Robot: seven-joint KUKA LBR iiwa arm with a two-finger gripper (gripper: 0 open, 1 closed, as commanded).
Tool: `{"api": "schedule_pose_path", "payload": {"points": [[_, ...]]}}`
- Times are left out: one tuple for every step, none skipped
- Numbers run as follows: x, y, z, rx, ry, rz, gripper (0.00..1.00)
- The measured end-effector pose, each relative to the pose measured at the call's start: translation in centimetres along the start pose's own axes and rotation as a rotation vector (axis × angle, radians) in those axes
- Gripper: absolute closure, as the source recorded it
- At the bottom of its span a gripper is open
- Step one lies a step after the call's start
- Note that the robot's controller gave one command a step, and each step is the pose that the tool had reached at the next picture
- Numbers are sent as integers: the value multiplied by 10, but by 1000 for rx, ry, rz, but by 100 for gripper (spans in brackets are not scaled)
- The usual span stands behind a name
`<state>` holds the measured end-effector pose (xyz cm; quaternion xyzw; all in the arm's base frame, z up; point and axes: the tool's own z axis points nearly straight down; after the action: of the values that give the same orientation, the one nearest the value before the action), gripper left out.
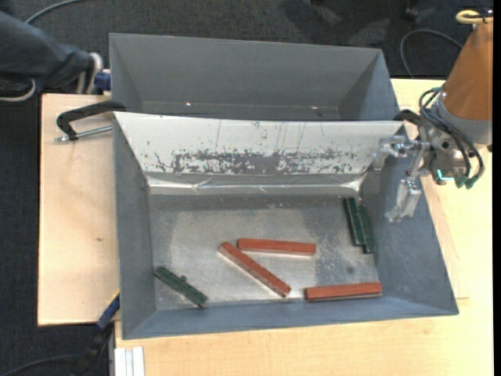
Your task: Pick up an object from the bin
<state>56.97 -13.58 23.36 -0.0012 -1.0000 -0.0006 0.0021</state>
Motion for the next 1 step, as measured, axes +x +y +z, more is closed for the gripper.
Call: {"api": "schedule_pose_path", "payload": {"points": [[1, 24, 115, -2, 2, -101, 0]]}}
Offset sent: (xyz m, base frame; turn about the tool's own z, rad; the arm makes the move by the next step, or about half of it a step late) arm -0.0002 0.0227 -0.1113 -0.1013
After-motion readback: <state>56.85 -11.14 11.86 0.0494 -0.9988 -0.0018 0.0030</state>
